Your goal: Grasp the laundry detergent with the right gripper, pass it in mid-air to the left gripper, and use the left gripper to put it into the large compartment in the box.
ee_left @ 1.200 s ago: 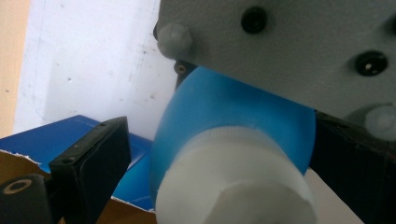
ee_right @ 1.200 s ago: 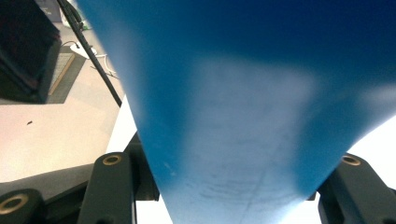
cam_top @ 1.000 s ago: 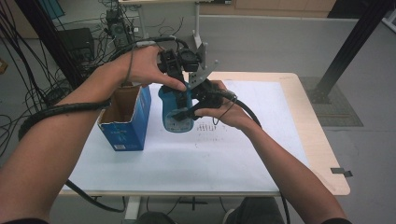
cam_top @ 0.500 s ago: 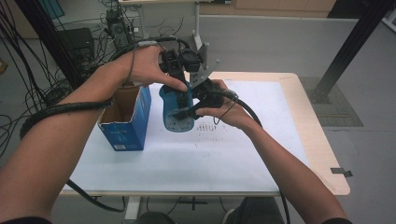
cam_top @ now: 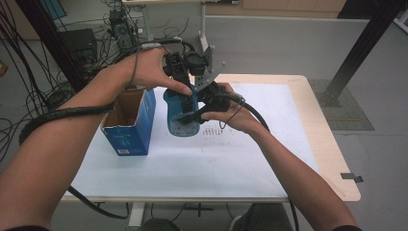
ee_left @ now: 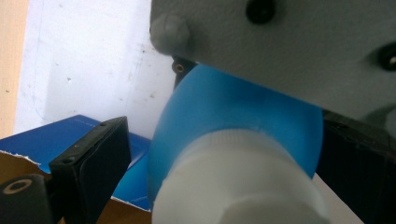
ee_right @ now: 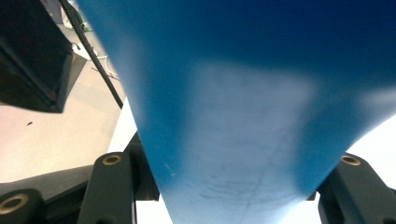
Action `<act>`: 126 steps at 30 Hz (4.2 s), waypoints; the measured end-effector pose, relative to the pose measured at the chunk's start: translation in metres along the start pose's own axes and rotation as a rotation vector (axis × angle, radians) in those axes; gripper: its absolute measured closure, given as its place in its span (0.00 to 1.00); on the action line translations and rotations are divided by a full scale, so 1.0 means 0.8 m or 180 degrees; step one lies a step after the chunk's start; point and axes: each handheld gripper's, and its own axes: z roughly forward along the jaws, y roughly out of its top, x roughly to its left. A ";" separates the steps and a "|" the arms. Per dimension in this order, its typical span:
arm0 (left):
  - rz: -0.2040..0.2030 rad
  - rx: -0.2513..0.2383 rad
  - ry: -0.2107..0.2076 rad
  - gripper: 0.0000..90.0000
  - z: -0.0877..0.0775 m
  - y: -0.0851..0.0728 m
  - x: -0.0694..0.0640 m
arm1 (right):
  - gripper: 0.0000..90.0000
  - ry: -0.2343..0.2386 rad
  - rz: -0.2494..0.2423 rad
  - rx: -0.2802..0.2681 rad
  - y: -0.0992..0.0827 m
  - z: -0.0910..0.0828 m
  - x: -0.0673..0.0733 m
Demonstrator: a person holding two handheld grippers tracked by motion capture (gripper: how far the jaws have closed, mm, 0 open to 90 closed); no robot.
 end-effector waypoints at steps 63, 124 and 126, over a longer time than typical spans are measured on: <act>0.0145 0.0073 -0.0032 0.37 0.005 0.004 -0.005 | 0.48 0.0022 -0.0059 0.0031 -0.003 0.002 0.005; 0.0128 0.0123 -0.0027 0.39 0.012 0.003 -0.010 | 0.47 0.0042 -0.0073 -0.0014 -0.011 0.006 0.007; 0.0129 0.0136 -0.0027 0.39 0.012 0.003 -0.010 | 0.47 0.0041 -0.0076 -0.0013 -0.011 0.007 0.007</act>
